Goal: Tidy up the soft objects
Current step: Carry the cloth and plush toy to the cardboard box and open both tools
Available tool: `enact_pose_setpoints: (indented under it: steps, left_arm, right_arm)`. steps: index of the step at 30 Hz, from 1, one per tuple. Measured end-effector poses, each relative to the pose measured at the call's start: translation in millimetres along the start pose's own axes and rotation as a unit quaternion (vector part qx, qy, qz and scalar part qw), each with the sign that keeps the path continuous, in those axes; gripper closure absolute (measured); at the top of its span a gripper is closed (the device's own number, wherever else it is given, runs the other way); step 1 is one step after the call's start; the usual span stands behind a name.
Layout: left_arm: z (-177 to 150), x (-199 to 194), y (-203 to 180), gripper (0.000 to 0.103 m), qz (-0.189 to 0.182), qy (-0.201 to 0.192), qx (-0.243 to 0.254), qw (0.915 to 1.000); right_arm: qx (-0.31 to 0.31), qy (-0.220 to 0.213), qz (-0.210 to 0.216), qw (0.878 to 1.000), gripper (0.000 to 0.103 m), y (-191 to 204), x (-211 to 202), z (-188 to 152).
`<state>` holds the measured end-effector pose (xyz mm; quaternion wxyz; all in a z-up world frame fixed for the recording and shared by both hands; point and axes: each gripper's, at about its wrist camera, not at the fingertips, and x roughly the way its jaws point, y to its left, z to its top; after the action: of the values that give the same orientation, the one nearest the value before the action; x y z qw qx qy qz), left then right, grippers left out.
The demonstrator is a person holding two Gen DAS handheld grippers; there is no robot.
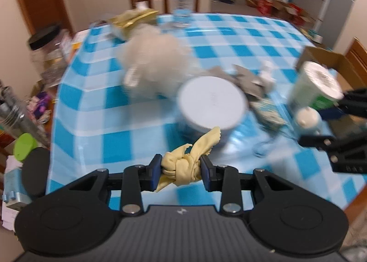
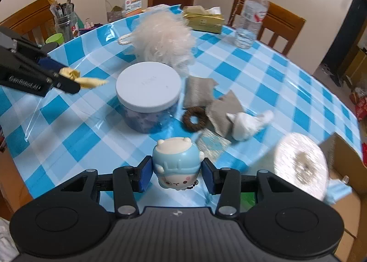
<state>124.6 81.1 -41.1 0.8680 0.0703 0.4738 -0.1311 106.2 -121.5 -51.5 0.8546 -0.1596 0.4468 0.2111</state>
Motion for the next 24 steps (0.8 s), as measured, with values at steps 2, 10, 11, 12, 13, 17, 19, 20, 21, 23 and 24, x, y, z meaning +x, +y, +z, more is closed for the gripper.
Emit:
enact_pose_setpoints:
  steps: [2, 10, 11, 12, 13, 17, 19, 20, 21, 23, 24]
  left_arm:
    - [0, -6, -15, 0.069, -0.019, 0.004, 0.015, 0.9997]
    - [9, -18, -79, 0.069, -0.065, -0.006, 0.071, 0.9954]
    - [11, -18, -86, 0.069, -0.068, -0.009, 0.077, 0.9947]
    - [13, -19, -93, 0.069, -0.07, -0.011, 0.082, 0.9941]
    - [14, -19, -99, 0.069, -0.073, -0.013, 0.085, 0.9936]
    - [22, -18, -127, 0.069, -0.081, -0.02, 0.097, 0.9918]
    - [26, -18, -140, 0.069, -0.084, -0.023, 0.103, 0.9908]
    - [28, -18, -147, 0.069, -0.084, -0.025, 0.106, 0.9905]
    - [30, -18, -153, 0.069, -0.084, -0.026, 0.107, 0.9903]
    - [33, -18, -166, 0.069, -0.084, -0.029, 0.11, 0.9899]
    - [34, -18, -173, 0.069, -0.083, -0.03, 0.111, 0.9898]
  right_arm:
    - [0.005, -0.002, -0.008, 1.0, 0.052, -7, -13, -7]
    - [0.037, -0.001, -0.055, 0.998, 0.052, -52, -58, -43]
    - [0.042, 0.0, -0.063, 0.997, 0.052, -59, -61, -48]
    - [0.048, 0.002, -0.073, 0.996, 0.052, -67, -66, -54]
    - [0.054, 0.003, -0.082, 0.995, 0.052, -76, -70, -59]
    - [0.077, 0.002, -0.115, 0.99, 0.052, -111, -87, -79]
    - [0.088, 0.001, -0.13, 0.988, 0.052, -131, -93, -88]
    - [0.094, 0.0, -0.138, 0.986, 0.052, -142, -97, -92]
    - [0.098, -0.002, -0.146, 0.984, 0.052, -152, -99, -95]
    - [0.102, -0.004, -0.155, 0.983, 0.052, -168, -101, -102]
    - [0.106, -0.005, -0.158, 0.982, 0.052, -178, -102, -106]
